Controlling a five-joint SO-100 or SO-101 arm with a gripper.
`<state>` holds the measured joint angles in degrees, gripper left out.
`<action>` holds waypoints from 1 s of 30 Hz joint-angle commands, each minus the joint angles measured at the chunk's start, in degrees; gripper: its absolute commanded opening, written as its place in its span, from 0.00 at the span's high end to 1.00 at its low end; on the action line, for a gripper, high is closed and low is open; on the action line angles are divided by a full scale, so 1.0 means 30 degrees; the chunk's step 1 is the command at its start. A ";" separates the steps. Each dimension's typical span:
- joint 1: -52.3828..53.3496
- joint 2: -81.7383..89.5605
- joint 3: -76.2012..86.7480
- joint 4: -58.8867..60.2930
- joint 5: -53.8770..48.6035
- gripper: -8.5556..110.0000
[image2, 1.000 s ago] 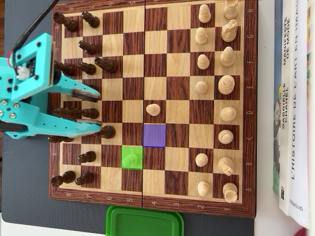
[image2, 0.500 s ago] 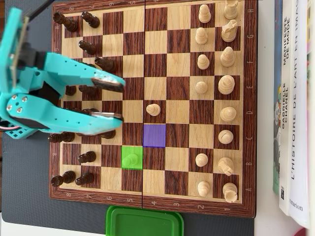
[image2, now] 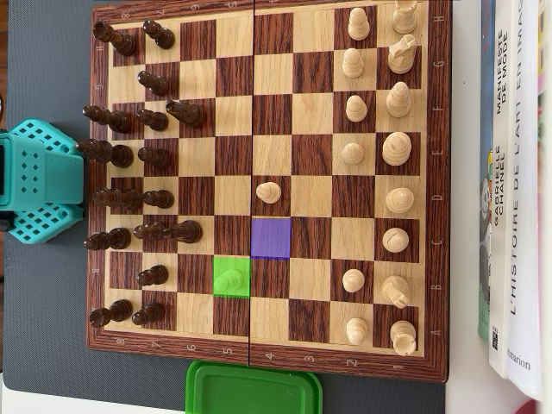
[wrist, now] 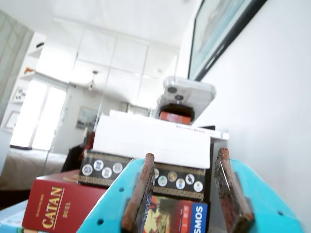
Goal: Play chess
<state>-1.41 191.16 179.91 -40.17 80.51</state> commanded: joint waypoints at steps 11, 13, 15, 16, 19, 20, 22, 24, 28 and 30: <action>-0.0059 0.0234 0.0381 -1.1895 0.1699 0.77; -0.0029 0.0234 0.0381 -1.3301 0.2021 0.77; -0.0029 0.0234 0.0381 -1.4648 0.2021 0.77; -0.0029 0.0234 0.0381 -1.5352 0.2021 0.77; -0.0029 0.0234 0.0381 -1.7432 0.2021 0.77; -0.0029 0.0234 0.0381 -1.8047 0.2021 0.77; -0.0029 0.0234 0.0381 -1.9043 0.1992 0.77; -0.0029 0.0234 0.0381 -1.9922 0.1992 0.77; -0.0029 0.0234 0.0381 -2.1064 0.1963 0.77; -0.0059 0.0234 0.0381 -2.1064 0.1963 0.77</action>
<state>-1.23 192.48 179.91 -102.92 86.13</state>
